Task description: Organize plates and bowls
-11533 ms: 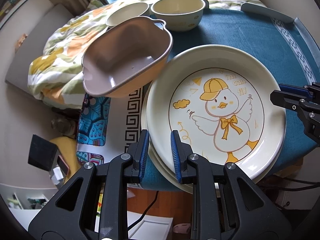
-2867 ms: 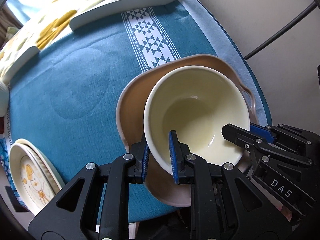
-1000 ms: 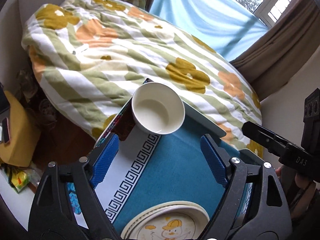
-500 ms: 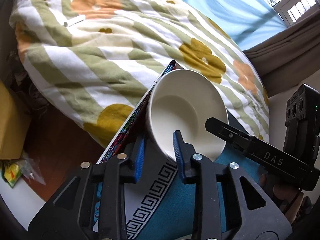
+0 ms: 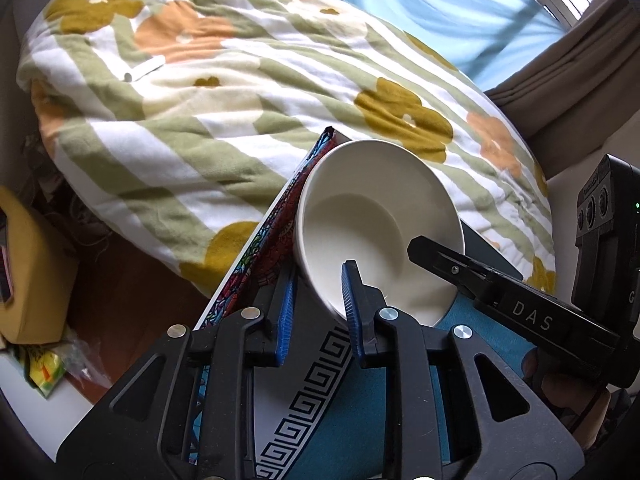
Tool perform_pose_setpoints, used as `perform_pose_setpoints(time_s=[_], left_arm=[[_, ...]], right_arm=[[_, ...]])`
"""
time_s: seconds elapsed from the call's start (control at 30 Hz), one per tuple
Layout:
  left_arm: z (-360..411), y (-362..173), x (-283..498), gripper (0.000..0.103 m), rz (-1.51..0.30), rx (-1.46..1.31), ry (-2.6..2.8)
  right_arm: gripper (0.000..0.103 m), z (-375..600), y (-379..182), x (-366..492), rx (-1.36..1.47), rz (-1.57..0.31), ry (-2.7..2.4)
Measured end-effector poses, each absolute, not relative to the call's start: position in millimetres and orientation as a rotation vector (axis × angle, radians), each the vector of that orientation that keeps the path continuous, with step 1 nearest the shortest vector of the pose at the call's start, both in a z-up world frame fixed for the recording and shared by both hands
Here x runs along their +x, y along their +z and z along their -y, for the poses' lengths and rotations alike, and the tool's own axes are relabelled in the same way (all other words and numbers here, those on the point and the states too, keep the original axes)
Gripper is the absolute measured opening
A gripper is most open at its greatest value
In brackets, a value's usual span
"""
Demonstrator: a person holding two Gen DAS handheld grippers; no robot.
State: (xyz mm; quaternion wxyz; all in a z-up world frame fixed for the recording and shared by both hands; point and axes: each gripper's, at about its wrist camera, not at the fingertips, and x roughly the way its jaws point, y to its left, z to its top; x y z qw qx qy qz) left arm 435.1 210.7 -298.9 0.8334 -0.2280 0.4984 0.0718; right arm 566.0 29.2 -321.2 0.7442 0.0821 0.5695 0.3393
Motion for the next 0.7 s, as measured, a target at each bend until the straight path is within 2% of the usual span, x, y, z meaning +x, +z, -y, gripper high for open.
perform_pose_setpoints(time_s=[0.27, 0.7], left_arm=[[-168, -246, 407, 0.020, -1.007, -0.410, 0.104], [-14, -175, 300, 0.020, -0.948, -0.304, -0.028]], right_arm=[[0.016, 17, -272, 530, 0.208, -1.166, 0.709], [0.016, 174, -203, 414, 0.280, -1.015, 0.601]])
